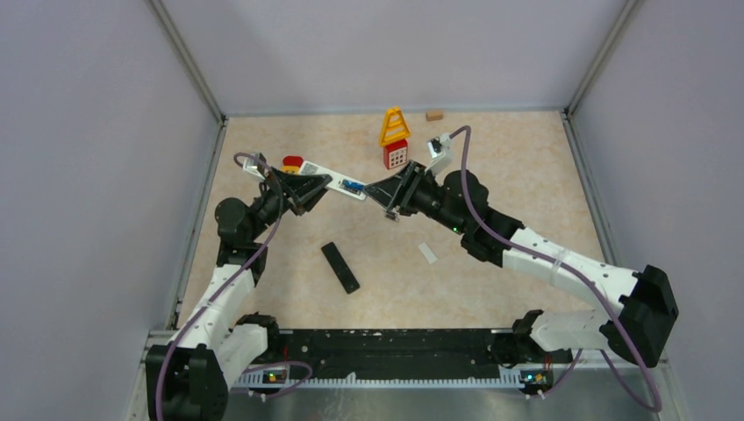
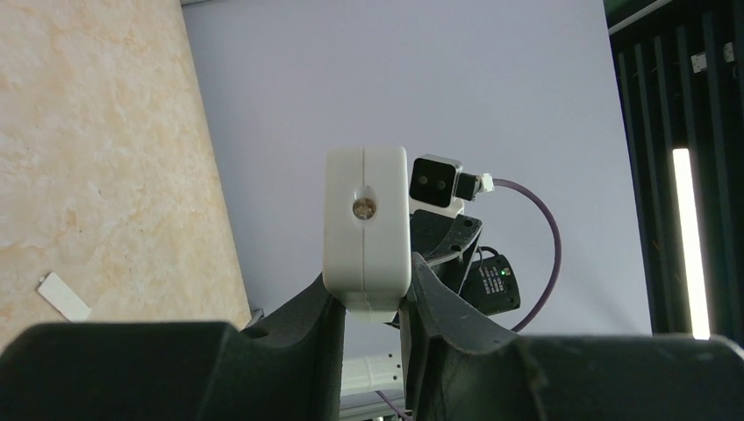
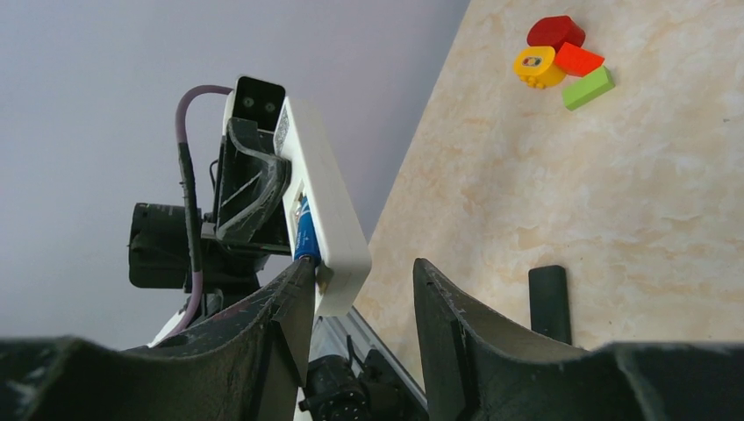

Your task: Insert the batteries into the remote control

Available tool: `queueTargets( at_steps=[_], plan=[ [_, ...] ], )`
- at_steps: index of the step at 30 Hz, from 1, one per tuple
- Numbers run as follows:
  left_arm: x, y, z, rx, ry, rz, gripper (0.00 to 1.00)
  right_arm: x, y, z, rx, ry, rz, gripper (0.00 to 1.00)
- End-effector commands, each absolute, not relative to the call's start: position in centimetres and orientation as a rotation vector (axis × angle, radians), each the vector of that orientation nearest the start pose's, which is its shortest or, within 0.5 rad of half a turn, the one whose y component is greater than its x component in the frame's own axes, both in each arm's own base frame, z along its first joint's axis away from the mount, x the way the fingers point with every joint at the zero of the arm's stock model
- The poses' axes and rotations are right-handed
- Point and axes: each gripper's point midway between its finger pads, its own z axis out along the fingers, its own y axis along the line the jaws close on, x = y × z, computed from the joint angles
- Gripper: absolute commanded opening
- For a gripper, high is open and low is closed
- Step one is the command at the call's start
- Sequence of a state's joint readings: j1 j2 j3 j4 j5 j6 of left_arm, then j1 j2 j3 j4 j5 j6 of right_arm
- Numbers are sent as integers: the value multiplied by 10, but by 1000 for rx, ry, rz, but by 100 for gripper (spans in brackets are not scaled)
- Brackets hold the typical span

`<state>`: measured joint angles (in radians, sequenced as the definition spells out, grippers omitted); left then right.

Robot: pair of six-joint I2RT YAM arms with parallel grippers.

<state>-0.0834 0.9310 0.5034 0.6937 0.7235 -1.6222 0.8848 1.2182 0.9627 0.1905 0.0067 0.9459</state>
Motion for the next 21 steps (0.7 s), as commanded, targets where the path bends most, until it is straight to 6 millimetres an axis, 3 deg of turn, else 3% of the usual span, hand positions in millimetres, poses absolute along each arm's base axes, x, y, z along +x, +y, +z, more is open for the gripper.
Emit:
queueTargets(
  at_steps=[1, 10, 15, 18, 21],
  plan=[
    [256, -171, 362, -361, 1495, -1841, 0, 250, 350, 337, 58, 1781, 1367, 46],
    [262, -170, 360, -385, 1495, -1822, 0, 240, 333, 345, 15, 1686, 1369, 50],
    [262, -170, 358, -388, 1498, -1821, 0, 236, 334, 354, -7, 1651, 1411, 50],
    [261, -170, 357, -390, 1499, -1819, 0, 237, 338, 359, -9, 1639, 1434, 61],
    [261, -170, 357, -389, 1501, -1821, 0, 240, 342, 360, -1, 1643, 1446, 64]
  ],
)
